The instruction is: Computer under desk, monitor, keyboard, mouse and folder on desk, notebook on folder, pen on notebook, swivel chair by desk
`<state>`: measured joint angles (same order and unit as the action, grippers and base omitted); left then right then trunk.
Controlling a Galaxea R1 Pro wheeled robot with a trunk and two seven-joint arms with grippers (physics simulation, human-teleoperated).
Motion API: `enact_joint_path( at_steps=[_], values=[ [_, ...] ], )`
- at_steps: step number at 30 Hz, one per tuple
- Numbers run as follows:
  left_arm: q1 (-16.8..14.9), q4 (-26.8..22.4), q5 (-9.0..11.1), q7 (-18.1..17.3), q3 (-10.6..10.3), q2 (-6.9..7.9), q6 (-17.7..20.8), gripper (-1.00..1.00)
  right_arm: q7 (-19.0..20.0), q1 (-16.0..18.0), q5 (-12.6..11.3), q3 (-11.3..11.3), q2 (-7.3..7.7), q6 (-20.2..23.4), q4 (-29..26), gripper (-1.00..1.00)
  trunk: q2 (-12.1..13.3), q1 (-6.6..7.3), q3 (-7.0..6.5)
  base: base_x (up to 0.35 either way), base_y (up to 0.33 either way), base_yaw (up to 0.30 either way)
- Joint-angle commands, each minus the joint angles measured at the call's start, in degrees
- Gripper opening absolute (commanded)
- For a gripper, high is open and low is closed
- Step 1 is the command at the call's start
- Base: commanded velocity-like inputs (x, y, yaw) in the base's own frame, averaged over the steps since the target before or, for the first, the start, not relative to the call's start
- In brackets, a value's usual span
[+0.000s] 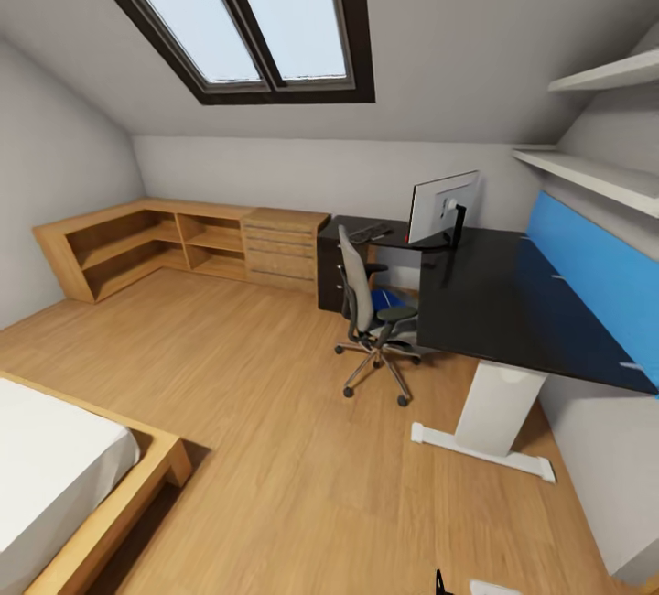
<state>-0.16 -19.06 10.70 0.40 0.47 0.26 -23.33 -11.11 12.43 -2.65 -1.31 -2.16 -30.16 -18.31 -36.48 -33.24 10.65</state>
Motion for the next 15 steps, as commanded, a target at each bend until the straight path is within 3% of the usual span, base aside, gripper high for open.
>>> enact_joint_path(
  at_steps=[1,12,15],
  values=[
    [0.0,0.0,0.2,0.0,0.0,0.00,-0.1,1.00,0.1,0.1,-0.3,-0.1,-0.03,-0.3,0.1,1.00,-0.1,-0.01,0.17,0.002,0.002,-0.201],
    [0.0,0.0,0.2,0.0,0.0,0.03,-0.1,1.00,0.3,0.1,-0.3,-0.1,-0.03,-0.3,0.1,1.00,-0.1,-0.01,1.07,0.000,0.000,-0.202],
    [0.0,0.0,0.2,0.0,0.0,0.01,-0.1,1.00,0.3,0.1,-0.3,-0.1,-0.05,-0.4,0.1,1.00,-0.1,-0.01,1.32,0.000,0.149,-0.202]
  ],
)
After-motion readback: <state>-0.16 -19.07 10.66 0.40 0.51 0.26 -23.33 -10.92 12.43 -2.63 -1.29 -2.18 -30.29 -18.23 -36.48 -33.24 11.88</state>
